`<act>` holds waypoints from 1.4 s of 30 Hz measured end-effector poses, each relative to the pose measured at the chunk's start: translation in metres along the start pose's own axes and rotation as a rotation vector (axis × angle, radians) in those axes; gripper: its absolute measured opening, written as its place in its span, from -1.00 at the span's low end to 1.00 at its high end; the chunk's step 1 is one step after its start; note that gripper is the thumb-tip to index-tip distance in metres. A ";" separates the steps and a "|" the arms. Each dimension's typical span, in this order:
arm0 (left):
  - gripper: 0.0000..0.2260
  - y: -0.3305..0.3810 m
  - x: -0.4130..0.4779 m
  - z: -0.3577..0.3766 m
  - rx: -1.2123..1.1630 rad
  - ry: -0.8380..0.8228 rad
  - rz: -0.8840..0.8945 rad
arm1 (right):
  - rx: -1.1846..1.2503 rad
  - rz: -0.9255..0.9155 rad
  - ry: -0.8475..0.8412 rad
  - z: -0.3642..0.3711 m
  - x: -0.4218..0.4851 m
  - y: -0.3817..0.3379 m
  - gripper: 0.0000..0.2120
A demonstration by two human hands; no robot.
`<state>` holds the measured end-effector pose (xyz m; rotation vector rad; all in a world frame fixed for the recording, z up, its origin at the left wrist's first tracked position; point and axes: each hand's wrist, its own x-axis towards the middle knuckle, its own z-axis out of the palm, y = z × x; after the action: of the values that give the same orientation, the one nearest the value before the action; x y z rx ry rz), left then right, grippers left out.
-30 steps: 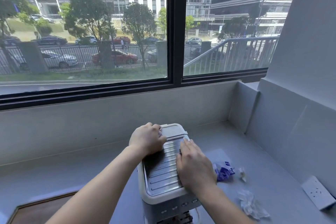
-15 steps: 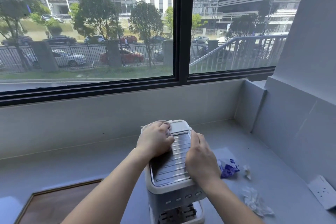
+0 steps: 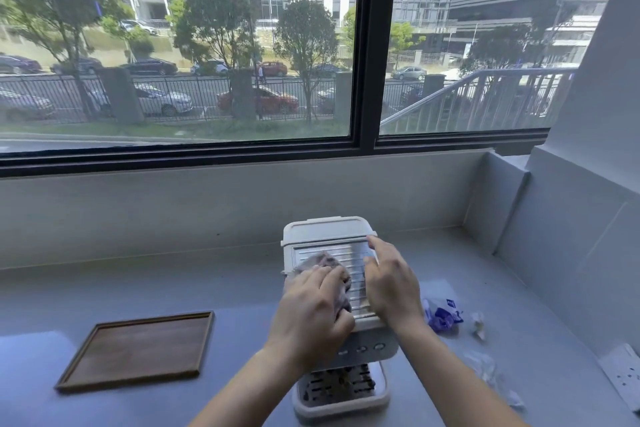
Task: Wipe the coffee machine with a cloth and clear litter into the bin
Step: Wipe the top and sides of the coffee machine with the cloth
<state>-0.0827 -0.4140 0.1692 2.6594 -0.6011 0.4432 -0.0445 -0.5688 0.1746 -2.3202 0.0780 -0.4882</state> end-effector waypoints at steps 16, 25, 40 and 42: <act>-0.58 -0.010 0.022 0.005 -0.441 0.141 -0.396 | -0.247 -0.538 -0.312 -0.006 -0.008 0.003 -0.50; -0.50 -0.007 0.025 0.020 0.099 -0.136 -0.336 | -0.111 -0.281 -0.174 -0.001 0.044 0.011 -0.76; -0.58 -0.003 0.025 0.021 0.125 -0.119 -0.338 | 0.347 -0.294 0.238 -0.014 -0.080 0.067 -0.74; -0.58 -0.003 0.025 0.021 0.124 -0.125 -0.340 | 0.328 -0.309 0.241 -0.013 -0.085 0.071 -0.69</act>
<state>-0.0548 -0.4292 0.1592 2.8480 -0.1506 0.2236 -0.1218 -0.6116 0.1064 -1.9493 -0.2325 -0.8665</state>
